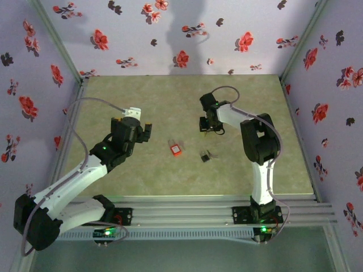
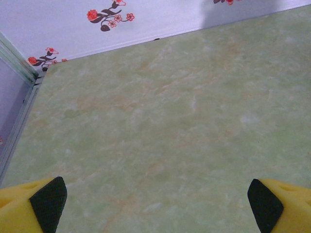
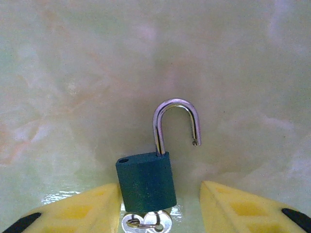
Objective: Lock with the key
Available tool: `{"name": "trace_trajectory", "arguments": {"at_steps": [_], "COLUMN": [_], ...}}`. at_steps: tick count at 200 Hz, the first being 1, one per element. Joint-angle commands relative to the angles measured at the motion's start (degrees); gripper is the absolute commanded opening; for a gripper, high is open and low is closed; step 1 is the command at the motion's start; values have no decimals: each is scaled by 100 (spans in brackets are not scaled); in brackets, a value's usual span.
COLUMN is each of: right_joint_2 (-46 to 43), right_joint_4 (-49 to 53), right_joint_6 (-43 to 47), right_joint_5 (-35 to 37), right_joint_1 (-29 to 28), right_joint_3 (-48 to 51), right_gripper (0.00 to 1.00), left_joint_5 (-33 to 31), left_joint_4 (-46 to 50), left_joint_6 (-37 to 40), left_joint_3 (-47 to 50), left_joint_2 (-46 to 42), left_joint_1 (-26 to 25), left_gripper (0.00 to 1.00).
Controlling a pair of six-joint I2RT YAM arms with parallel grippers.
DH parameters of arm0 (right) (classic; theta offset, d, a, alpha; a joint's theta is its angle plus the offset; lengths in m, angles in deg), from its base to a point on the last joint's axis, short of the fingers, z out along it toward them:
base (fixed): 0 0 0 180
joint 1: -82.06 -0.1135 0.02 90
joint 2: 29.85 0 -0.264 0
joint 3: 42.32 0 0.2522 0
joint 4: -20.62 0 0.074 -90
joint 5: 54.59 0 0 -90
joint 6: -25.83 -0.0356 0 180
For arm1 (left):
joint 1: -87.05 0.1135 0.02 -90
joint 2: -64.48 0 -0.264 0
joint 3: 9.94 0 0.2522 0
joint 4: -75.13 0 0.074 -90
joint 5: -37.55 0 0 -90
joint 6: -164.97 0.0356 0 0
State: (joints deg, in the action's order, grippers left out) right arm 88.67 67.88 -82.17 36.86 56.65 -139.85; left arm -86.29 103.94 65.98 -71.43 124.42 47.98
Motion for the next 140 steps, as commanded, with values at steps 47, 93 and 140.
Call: {"name": "trace_trajectory", "arguments": {"at_steps": [47,93,140], "right_joint_2": [202,237,294], "right_joint_4": [67,69,86], "right_joint_6": [106,96,93], "right_joint_5": [-173,-272,-321], "right_joint_1": [36,36,27], "right_joint_3": [-131,-150,-196], "right_gripper": [43,39,38], "left_joint_5": [-128,-131,-127], "left_joint_4": [-74,-77,-79], "left_joint_6": [102,101,110], "left_joint_3": [-71,-72,-70], "left_joint_2": [13,16,9], "left_joint_1": [-39,-42,-46], "left_gripper": [100,100,100]}}
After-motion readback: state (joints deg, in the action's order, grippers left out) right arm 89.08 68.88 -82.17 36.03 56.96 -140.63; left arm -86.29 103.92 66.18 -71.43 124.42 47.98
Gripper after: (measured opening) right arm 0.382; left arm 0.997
